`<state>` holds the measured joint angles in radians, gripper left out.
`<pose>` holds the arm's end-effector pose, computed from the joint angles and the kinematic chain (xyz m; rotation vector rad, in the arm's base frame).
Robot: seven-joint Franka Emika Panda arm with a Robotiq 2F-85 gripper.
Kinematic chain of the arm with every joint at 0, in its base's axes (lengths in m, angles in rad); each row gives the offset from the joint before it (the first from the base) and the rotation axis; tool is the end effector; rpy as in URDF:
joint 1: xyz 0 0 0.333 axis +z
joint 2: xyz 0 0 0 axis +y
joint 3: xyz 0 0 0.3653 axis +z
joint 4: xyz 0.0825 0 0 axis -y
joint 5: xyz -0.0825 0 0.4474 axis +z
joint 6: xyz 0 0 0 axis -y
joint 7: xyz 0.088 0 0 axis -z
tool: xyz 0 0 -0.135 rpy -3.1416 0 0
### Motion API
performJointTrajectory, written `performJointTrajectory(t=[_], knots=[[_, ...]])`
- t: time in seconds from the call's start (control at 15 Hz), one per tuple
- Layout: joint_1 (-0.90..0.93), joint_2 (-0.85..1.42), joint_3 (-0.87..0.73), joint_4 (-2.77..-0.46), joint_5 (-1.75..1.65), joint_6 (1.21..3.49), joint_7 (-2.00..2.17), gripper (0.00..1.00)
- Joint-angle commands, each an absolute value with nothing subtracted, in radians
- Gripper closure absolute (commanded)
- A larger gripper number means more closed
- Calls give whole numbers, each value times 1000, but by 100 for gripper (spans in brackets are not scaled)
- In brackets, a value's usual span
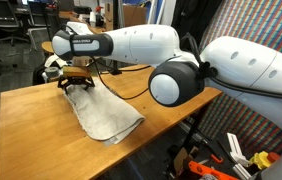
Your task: Fold the towel in half
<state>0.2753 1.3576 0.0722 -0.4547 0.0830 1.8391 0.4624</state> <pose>0.8760 0.2831 0.1721 -2.9771 0.2893 0.0461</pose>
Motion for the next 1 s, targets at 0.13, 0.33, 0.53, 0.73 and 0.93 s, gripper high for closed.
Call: performJointTrajectory(t=[0.13, 0.33, 0.53, 0.73, 0.93], knots=[[278, 1375, 46, -440, 83, 1873, 577, 0], [268, 1371, 42, -441, 85, 1870, 631, 0], [257, 1367, 43, -445, 89, 1867, 681, 0], [245, 1365, 43, -445, 91, 1873, 738, 0], [228, 1363, 43, -445, 93, 1877, 790, 0]])
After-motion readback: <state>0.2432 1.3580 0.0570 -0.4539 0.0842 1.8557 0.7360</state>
